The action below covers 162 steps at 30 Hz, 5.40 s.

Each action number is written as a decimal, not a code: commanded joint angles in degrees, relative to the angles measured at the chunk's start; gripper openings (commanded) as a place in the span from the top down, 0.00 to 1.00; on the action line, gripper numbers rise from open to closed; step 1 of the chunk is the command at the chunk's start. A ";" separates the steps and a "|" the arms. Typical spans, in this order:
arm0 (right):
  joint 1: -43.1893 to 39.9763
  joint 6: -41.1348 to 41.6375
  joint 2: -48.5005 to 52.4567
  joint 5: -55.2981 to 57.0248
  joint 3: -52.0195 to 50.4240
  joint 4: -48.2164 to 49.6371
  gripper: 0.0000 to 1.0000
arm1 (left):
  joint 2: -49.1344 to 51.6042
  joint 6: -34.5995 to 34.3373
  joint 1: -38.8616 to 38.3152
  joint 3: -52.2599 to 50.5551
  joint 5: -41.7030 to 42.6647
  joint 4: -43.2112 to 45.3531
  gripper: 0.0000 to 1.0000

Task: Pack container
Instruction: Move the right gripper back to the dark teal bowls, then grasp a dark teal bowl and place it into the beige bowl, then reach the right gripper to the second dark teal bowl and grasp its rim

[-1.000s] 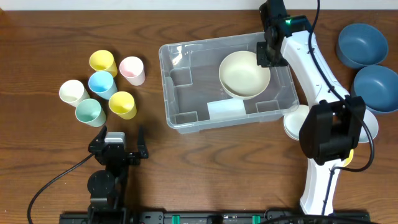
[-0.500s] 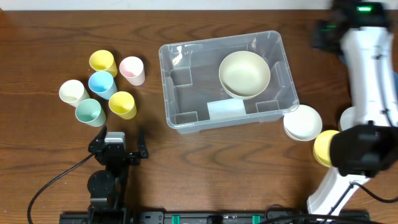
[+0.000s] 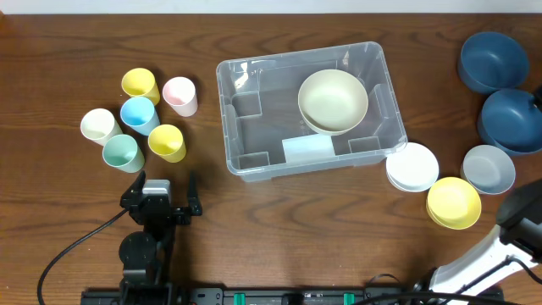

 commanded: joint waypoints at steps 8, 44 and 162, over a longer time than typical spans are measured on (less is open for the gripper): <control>-7.23 -0.81 -0.13 -0.22 -15.10 10.27 0.58 | 0.02 0.15 -0.04 -0.83 0.07 -2.16 0.02; -7.76 -5.27 -0.17 -0.46 -31.08 36.00 0.99 | 0.02 0.15 -0.04 -0.83 0.07 -2.16 0.02; 11.76 -2.58 0.22 3.87 -14.03 31.52 0.72 | 0.02 0.17 -0.04 -0.83 0.04 -2.16 0.02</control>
